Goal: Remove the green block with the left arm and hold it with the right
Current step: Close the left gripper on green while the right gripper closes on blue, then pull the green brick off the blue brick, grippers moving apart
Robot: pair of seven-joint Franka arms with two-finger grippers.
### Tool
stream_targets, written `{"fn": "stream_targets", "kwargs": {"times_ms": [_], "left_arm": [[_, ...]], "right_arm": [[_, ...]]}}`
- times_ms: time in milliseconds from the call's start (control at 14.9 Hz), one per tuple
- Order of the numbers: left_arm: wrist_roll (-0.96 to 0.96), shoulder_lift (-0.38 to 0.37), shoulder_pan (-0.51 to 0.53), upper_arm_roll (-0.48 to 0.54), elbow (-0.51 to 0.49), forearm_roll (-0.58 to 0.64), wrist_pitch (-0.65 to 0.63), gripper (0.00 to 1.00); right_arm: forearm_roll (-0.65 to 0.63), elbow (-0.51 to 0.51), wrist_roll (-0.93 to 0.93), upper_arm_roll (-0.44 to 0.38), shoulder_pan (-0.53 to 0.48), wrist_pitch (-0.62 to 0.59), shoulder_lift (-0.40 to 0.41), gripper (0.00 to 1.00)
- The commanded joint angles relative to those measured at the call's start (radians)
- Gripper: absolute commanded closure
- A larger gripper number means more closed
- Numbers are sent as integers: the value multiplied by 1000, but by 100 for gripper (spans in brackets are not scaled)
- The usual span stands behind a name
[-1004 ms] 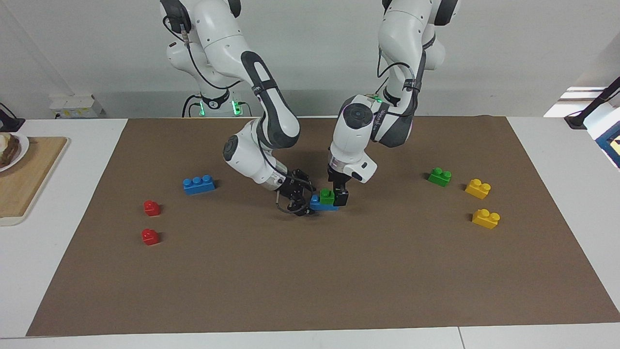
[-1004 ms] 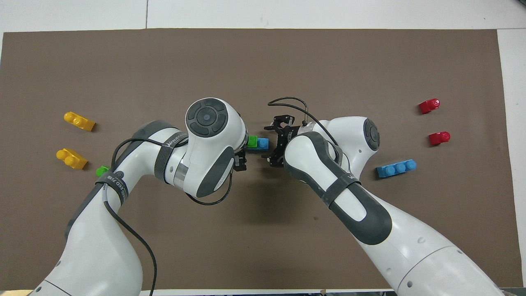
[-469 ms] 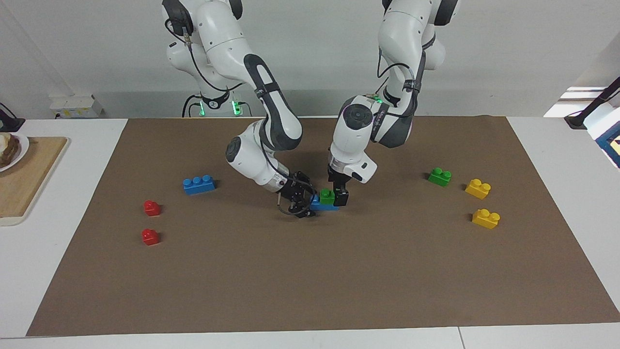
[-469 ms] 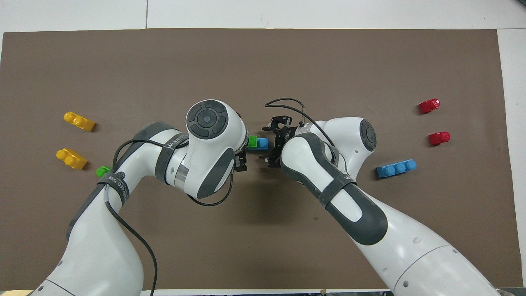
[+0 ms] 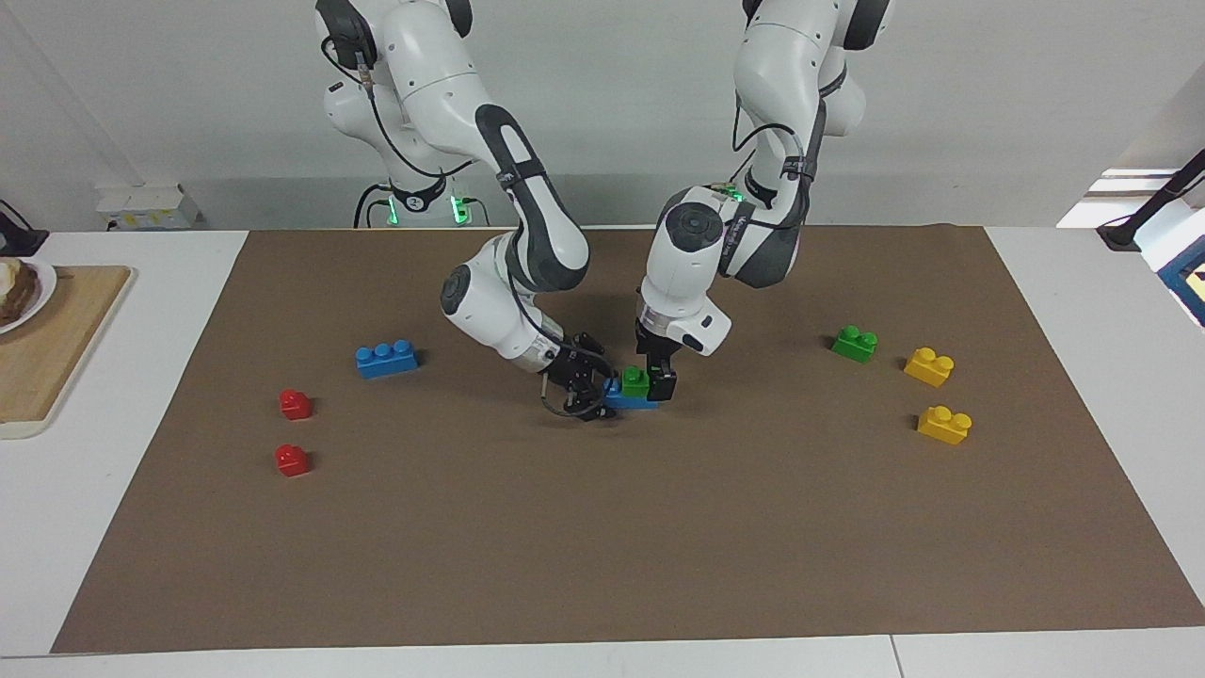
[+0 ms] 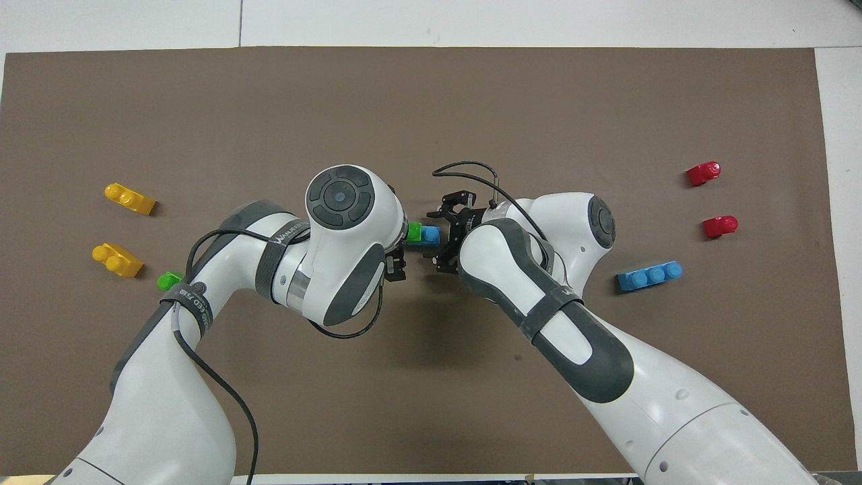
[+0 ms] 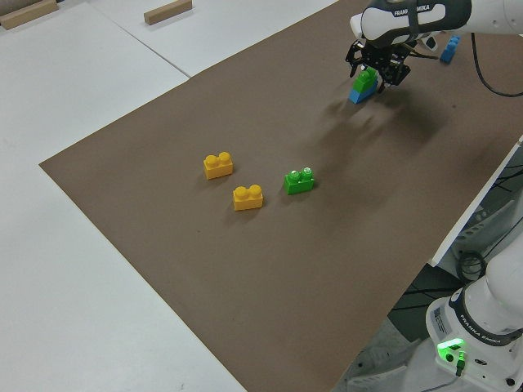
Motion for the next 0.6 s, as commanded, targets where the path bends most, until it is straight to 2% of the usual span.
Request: {"fn": "stream_targets", "kwargs": {"times_ms": [0,67,134,402,469,536], "left_arm": [[-20,-3,-10,7,-16,8,25,0],[-20,-3,-10,7,-16,8,28,0],[-20,-4,-10,7,-16,8,28,0],[-26,-4,-12,7,-18,8,30,0],[-32,-4,-12,7,-19,8,30,3],[-41,-3,-14,7,-18,8,34,25]], "right_arm": [[31,14,-26,1,10,30,13,63],[31,16,-29,1,10,30,13,93],[30,19,-34,1,10,30,13,100],[33,23,-32,1,11,33,14,100],[43,22,-32,1,14,33,17,100],[63,22,-32,-1,20,37,23,100]]}}
